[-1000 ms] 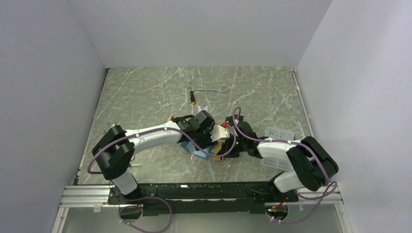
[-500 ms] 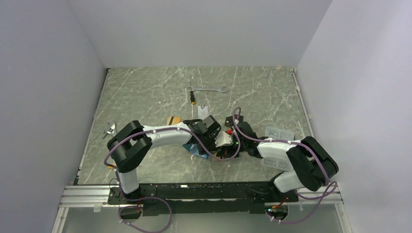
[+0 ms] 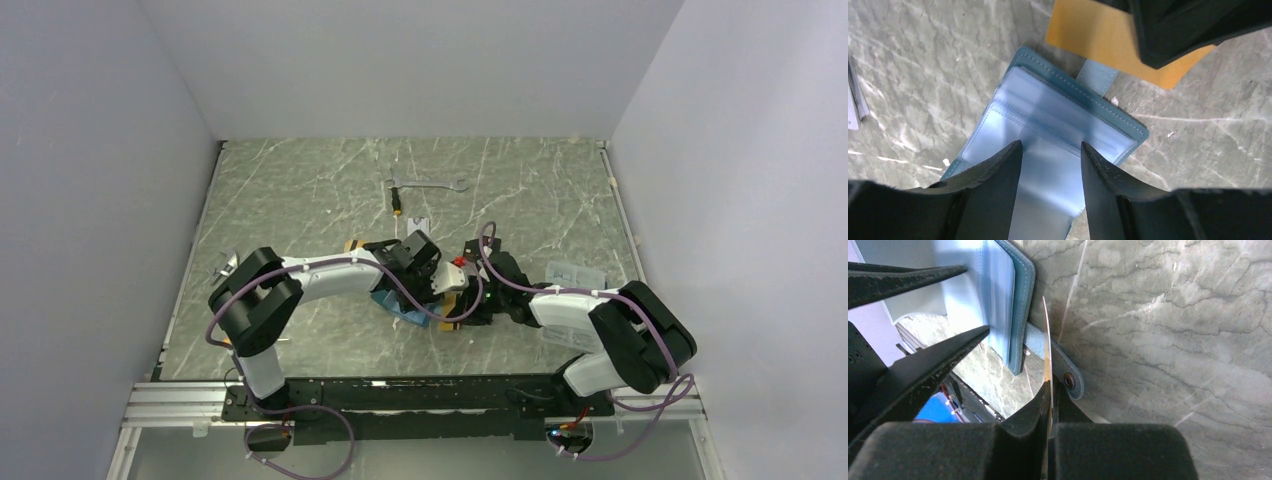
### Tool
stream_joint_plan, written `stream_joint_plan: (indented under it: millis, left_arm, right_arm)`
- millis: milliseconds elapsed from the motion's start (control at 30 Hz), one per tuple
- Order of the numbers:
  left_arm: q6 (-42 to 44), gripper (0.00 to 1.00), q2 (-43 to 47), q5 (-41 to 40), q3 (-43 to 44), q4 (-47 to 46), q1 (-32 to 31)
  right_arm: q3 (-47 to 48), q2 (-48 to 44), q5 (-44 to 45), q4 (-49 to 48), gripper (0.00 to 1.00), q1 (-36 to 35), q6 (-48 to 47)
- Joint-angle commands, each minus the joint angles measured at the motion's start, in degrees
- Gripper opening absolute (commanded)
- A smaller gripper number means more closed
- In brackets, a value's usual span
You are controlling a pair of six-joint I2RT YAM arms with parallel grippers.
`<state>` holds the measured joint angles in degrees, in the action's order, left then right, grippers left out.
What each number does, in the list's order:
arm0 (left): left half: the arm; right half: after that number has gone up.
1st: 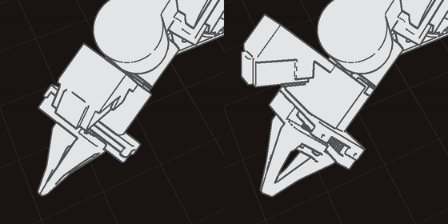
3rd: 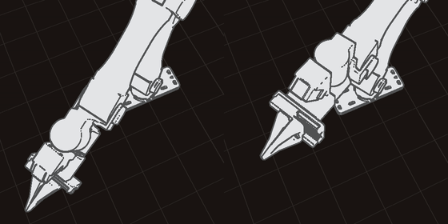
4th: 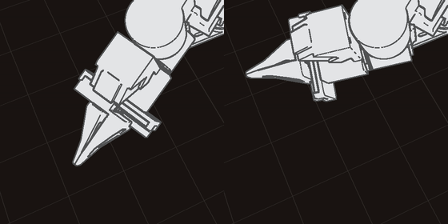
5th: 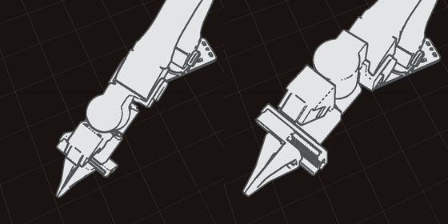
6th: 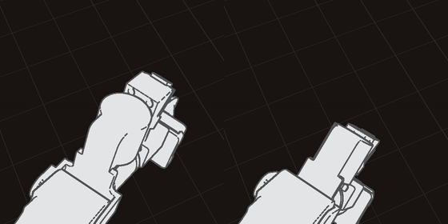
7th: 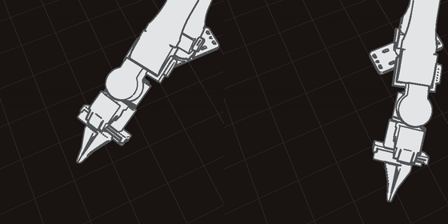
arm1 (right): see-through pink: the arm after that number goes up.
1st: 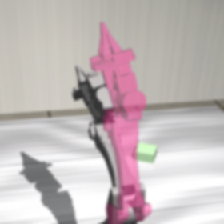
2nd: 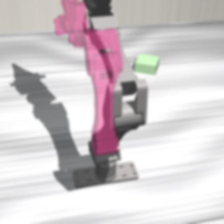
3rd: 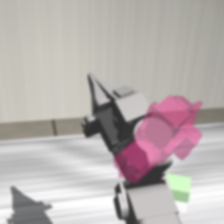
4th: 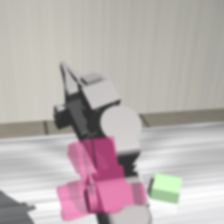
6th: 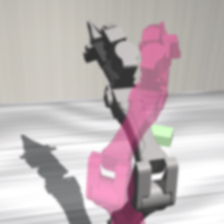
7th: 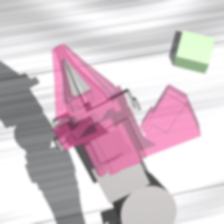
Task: Put the credit cards into the card holder
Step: Open the card holder at the center of the board.
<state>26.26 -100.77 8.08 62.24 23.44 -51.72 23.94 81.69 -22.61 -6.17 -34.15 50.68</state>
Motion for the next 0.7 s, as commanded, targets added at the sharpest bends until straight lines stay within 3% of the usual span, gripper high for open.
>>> stream_joint_plan:
  millis: [0, 533, 667]
  left_arm:
    - [0.8, 0.52, 2.9, 1.0, -0.5, 1.6, 2.3]
    - [-1.1, 0.5, 3.4, 3.3, 1.3, 2.6, 4.4]
    - [-0.5, 0.49, 3.0, 0.1, 0.8, 1.9, 4.7]
  right_arm:
    - [-3.2, 3.2, 8.8, 10.6, 0.0, -0.7, -2.5]
    - [-3.1, 3.7, 8.4, 10.5, 0.0, -0.7, -2.4]
    - [-3.0, 3.5, 8.5, 10.8, 0.0, -0.7, -2.5]
